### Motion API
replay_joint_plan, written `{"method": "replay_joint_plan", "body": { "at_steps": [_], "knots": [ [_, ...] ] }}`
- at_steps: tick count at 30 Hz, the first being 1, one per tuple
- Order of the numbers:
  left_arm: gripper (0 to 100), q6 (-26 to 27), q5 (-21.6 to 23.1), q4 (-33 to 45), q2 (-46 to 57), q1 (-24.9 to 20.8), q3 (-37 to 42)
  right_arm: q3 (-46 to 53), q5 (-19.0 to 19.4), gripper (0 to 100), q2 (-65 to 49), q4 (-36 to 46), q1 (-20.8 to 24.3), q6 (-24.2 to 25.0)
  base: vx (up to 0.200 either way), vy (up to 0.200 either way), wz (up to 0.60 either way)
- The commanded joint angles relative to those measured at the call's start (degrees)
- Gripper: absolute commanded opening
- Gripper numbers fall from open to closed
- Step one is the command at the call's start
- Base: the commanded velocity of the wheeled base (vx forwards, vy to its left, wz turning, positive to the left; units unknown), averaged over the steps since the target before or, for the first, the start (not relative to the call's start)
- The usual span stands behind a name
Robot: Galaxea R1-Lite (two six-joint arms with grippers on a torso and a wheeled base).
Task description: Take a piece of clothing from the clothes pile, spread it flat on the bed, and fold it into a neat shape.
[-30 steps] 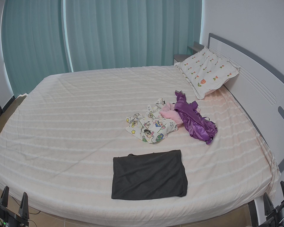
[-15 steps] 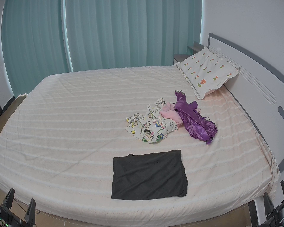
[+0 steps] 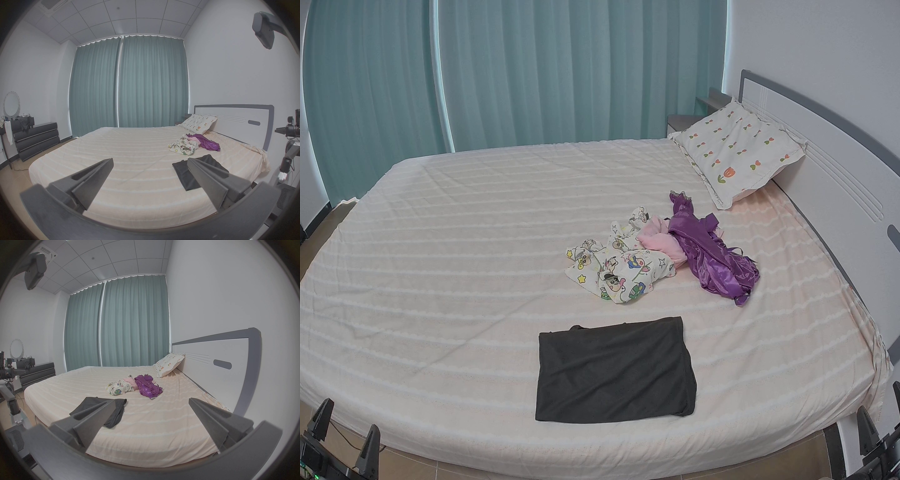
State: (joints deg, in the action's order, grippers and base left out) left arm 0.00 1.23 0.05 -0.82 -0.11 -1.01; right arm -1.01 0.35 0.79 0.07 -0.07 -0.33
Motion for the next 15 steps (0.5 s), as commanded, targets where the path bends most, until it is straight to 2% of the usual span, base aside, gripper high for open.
{"method": "replay_joint_plan", "body": {
  "at_steps": [1, 15],
  "knots": [
    [100, 0.26, -0.44, -0.05, 0.82, -0.07, 1.01, 1.01, 0.00, 100, -0.79, 0.01, -0.01, -0.02, 0.000, 0.000, 0.00],
    [100, 0.09, -0.62, 0.04, 0.82, 0.02, 1.01, 1.01, 0.09, 100, -0.79, -0.07, -0.01, -0.02, 0.000, 0.000, 0.00]
  ]
}}
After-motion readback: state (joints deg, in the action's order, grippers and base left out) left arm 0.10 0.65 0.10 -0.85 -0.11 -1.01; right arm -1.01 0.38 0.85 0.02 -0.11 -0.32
